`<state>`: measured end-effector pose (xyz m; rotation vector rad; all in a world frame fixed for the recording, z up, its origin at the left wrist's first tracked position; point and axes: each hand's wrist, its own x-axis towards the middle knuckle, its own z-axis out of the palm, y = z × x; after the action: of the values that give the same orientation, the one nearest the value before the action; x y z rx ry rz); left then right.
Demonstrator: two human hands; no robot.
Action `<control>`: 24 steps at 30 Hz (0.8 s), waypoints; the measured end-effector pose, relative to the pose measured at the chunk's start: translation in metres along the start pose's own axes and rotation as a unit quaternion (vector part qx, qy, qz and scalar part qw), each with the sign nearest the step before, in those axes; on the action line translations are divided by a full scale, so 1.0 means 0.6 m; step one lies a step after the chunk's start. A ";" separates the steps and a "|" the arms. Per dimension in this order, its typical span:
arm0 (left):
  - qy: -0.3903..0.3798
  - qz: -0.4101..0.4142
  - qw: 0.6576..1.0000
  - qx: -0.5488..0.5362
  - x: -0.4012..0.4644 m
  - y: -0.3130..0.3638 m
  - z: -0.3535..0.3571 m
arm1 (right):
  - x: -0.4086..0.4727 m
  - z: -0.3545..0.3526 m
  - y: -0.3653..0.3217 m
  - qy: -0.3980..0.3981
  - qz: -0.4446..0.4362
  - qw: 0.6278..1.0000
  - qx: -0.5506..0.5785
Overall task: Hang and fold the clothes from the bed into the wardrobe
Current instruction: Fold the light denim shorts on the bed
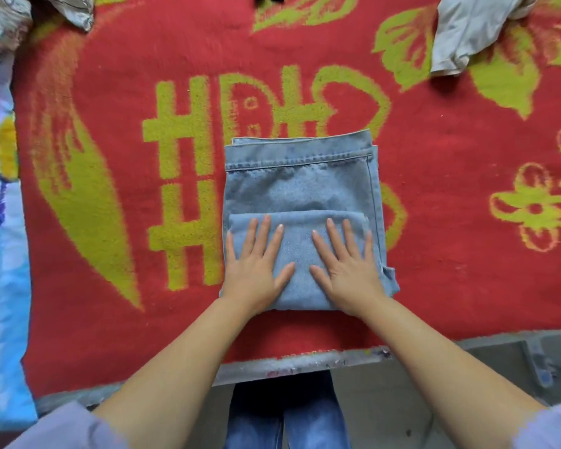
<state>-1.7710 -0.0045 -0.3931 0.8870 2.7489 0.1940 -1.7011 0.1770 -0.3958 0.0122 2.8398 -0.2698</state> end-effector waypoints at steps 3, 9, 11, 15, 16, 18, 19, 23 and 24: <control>-0.068 -0.035 0.997 -0.020 0.003 -0.011 0.025 | 0.007 0.015 0.025 -0.095 0.033 0.995 0.008; -0.063 0.023 0.997 0.035 -0.056 -0.019 -0.003 | -0.029 -0.038 0.019 -0.119 -0.055 0.990 -0.041; -0.111 0.063 0.989 0.074 -0.083 -0.025 -0.001 | -0.056 -0.026 0.024 -0.151 -0.107 0.979 -0.081; -0.074 0.044 0.991 0.100 -0.063 -0.021 0.000 | -0.045 -0.034 0.014 -0.125 -0.028 0.987 -0.094; -0.077 0.047 0.991 0.099 -0.057 -0.020 -0.007 | -0.038 -0.046 0.010 -0.145 -0.031 0.985 -0.093; -0.119 0.068 0.989 0.054 -0.051 -0.021 -0.039 | -0.028 -0.096 0.007 -0.244 -0.048 0.967 -0.058; -0.149 0.072 0.986 0.013 -0.047 -0.022 -0.069 | -0.021 -0.128 0.009 -0.284 -0.077 0.955 -0.033; -0.378 0.085 0.919 -0.076 0.032 -0.044 -0.218 | 0.045 -0.256 0.043 -0.437 -0.118 0.887 0.095; -0.392 0.069 0.911 -0.109 0.068 -0.054 -0.244 | 0.074 -0.271 0.057 -0.419 -0.115 0.897 0.087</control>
<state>-1.8610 -0.0142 -0.2666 0.8547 1.8817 0.1276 -1.7886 0.2397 -0.2619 -0.3253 1.9462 -0.4491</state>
